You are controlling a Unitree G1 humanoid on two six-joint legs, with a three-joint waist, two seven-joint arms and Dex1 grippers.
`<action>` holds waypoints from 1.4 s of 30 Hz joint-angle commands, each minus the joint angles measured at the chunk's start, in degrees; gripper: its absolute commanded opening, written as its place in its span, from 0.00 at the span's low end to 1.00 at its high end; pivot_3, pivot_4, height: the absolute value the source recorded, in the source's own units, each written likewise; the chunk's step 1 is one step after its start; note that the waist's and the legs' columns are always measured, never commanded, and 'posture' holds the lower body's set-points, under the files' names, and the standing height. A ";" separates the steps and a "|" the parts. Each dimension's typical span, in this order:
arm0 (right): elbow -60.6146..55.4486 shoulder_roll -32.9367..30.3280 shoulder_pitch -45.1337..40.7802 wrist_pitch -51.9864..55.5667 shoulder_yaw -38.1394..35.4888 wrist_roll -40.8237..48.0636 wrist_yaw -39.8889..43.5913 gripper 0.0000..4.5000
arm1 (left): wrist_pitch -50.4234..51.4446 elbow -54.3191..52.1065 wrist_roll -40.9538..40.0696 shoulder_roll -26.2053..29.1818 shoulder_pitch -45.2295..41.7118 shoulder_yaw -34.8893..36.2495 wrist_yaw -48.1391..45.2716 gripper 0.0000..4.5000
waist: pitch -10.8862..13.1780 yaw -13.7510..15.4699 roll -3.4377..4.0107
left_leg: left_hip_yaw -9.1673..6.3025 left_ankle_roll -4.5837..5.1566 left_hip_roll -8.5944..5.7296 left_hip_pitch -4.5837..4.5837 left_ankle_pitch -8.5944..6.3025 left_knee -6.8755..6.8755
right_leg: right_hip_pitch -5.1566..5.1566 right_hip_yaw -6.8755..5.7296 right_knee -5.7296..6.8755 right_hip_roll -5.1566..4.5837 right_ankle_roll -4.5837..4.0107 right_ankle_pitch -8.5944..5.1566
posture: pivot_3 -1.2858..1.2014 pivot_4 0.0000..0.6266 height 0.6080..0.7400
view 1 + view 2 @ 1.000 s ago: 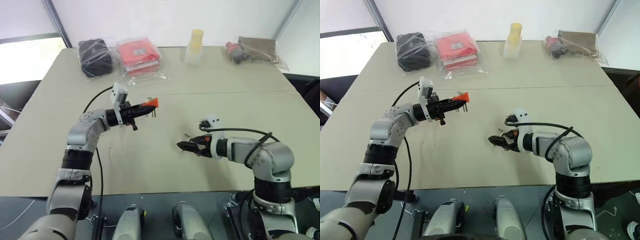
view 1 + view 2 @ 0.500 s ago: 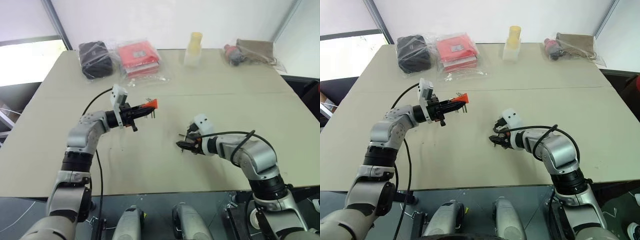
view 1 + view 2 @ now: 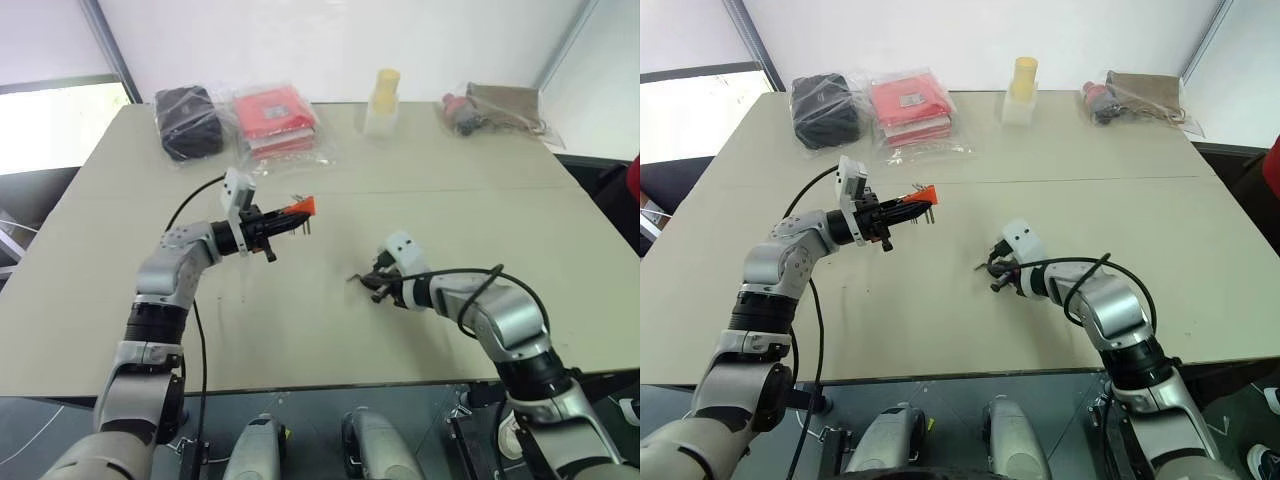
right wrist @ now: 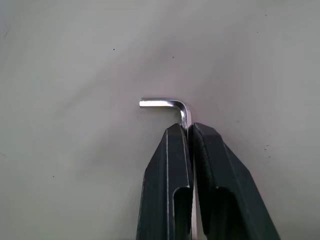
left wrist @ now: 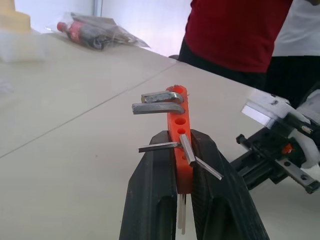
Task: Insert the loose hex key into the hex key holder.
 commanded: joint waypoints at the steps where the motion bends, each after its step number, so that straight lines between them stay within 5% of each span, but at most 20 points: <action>1: 2.35 -0.73 -5.64 -4.80 -2.57 -2.95 -1.15 0.01 | -2.46 1.92 0.81 1.43 -2.99 0.06 -1.95 0.00 | 0.08 0.24 0.08 | 0.02 0.00 -0.01 -0.06 0.00 0.00 | -0.09 0.00 0.02 -0.01 0.00 0.00 | 0.52 0.24 1.00; 9: 1.76 3.70 -10.49 -10.55 -10.62 0.34 -2.05 0.01 | -6.37 10.45 2.71 1.28 -8.58 -0.44 -4.11 0.00 | 0.09 0.53 0.08 | 0.01 0.01 -0.02 -0.53 -0.01 0.00 | -0.51 -0.03 0.02 -0.03 0.02 0.01 | 0.52 0.24 1.00; 16: 2.75 13.74 -12.48 -8.68 -22.06 7.90 -9.55 0.01 | -7.70 11.99 3.40 -0.47 -9.38 -1.28 -5.29 0.00 | 0.11 0.49 0.12 | 0.00 0.01 -0.01 -0.54 -0.01 -0.01 | -0.52 -0.02 0.06 -0.05 0.01 0.01 | 0.52 0.24 1.00; 23: 2.13 -5.42 -4.87 -9.22 0.25 -5.29 2.78 0.01 | -8.43 12.72 4.14 0.11 -9.42 -1.32 -6.34 0.00 | 0.13 0.53 0.15 | 0.01 0.01 -0.07 -0.58 -0.01 0.01 | -0.52 -0.03 -0.03 -0.09 0.01 0.00 | 0.52 0.24 1.00; 35: 1.86 -7.53 -3.56 -2.72 1.01 -3.73 8.95 0.01 | -8.60 11.25 4.49 0.10 -7.61 -1.60 -6.07 0.00 | 0.21 0.44 0.29 | 0.02 0.03 -0.03 -0.61 -0.02 0.03 | -0.59 0.01 0.02 -0.02 0.01 0.01 | 0.52 0.24 1.00; 40: 3.87 -9.86 -4.90 -3.91 3.25 -5.05 12.80 0.45 | -8.53 10.82 4.29 -0.08 -7.00 -1.42 -5.55 0.00 | 0.21 0.53 0.29 | 0.01 0.03 -0.04 -0.62 -0.02 0.06 | -0.58 -0.01 0.02 -0.03 0.01 0.01 | 0.52 0.24 1.00; 42: 5.84 -10.07 -6.16 -4.71 3.50 -5.39 13.92 0.45 | -8.63 10.69 4.28 -0.23 -6.80 -1.38 -5.32 0.00 | 0.21 0.49 0.29 | 0.01 0.03 -0.04 -0.62 -0.02 0.06 | -0.58 -0.01 0.02 -0.03 0.01 0.01 | 0.52 0.24 1.00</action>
